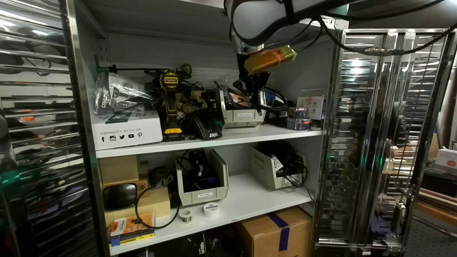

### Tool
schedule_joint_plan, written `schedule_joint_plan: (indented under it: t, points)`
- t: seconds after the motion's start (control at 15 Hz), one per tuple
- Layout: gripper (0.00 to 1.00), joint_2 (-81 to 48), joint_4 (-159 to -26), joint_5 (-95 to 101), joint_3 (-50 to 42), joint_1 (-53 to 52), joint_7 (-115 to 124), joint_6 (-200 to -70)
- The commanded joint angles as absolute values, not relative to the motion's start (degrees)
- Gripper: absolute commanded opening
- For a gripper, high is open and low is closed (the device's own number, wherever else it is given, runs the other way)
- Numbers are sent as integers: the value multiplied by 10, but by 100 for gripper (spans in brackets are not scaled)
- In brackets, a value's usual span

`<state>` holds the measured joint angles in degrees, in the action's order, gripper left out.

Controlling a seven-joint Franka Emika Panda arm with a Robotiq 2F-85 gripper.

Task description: Pick up the black cable and put it in the box.

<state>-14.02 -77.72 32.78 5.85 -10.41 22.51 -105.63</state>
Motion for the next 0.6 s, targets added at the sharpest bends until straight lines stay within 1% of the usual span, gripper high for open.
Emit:
schedule_joint_plan:
  t: [0.0, 0.33, 0.53]
  points:
    - [13, -217, -636, 349, 32, -127, 289, -1054]
    - [13, -308, -504, 380, -22, -141, 348, -1104]
    - [13, -351, -460, 405, -50, -148, 387, -1145]
